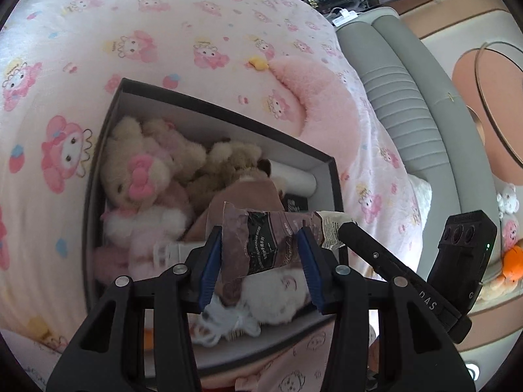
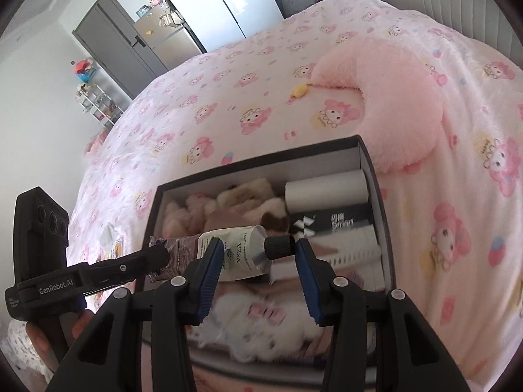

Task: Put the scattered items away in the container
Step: 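Carry the tube with both grippers over the box and lower it inside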

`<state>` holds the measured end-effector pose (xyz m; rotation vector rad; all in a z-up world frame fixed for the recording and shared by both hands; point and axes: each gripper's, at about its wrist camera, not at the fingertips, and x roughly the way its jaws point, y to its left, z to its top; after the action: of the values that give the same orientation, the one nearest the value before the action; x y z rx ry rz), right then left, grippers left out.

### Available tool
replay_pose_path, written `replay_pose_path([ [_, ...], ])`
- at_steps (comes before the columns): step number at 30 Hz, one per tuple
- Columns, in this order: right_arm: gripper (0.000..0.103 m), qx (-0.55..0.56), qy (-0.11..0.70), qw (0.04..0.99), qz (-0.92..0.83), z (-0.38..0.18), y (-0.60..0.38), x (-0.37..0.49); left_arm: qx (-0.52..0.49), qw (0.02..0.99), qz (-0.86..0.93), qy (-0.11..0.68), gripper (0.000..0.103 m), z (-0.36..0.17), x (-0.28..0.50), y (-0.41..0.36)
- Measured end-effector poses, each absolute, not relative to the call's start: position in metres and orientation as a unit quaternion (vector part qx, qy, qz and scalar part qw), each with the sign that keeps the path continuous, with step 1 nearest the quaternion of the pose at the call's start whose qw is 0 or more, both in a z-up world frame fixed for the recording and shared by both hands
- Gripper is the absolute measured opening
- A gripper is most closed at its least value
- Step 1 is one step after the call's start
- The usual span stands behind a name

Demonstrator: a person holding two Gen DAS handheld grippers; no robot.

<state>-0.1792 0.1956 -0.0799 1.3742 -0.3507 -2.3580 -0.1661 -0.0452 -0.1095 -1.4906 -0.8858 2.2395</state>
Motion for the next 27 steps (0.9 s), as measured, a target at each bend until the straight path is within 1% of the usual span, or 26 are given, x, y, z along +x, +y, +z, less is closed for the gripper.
replay_pose_path([
  [4,0.041,0.491,-0.121,0.183,-0.843,-0.108,0.196,-0.196,-0.536,0.134,0.779,-0.297,0.047,-0.139,-0.186,-0.036],
  [7,0.042,0.494,-0.108,0.176,-0.845,-0.13,0.194,-0.202,-0.553,0.13,0.771,-0.288,0.052,-0.157,-0.192,-0.03],
  [10,0.042,0.499,-0.101,0.179,-0.842,-0.139,0.194,-0.207,-0.557,0.126,0.776,-0.267,0.052,-0.157,-0.192,-0.023],
  [13,0.042,0.489,-0.1,0.183,-0.847,-0.136,0.194,-0.204,-0.543,0.108,0.789,-0.267,0.051,-0.146,-0.184,-0.028],
  [17,0.042,0.45,-0.103,0.167,-0.871,-0.123,0.201,-0.191,-0.513,0.075,0.814,-0.263,0.042,-0.13,-0.165,-0.032],
  [18,0.042,0.439,-0.099,0.162,-0.878,-0.118,0.203,-0.187,-0.512,0.071,0.817,-0.257,0.038,-0.129,-0.163,-0.031],
  [19,0.042,0.431,-0.095,0.162,-0.882,-0.115,0.203,-0.184,-0.514,0.068,0.817,-0.252,0.037,-0.13,-0.163,-0.029],
  [20,0.042,0.43,-0.093,0.167,-0.882,-0.114,0.202,-0.183,-0.519,0.068,0.815,-0.249,0.036,-0.132,-0.163,-0.026],
  [22,0.038,0.443,-0.096,0.182,-0.873,-0.118,0.199,-0.185,-0.527,0.061,0.811,-0.246,0.034,-0.137,-0.165,-0.022],
  [25,0.038,0.462,-0.097,0.188,-0.861,-0.127,0.194,-0.187,-0.528,0.07,0.814,-0.234,0.033,-0.139,-0.172,-0.012],
  [27,0.037,0.469,-0.09,0.175,-0.861,-0.132,0.194,-0.188,-0.536,0.09,0.806,-0.234,0.033,-0.142,-0.18,-0.005],
])
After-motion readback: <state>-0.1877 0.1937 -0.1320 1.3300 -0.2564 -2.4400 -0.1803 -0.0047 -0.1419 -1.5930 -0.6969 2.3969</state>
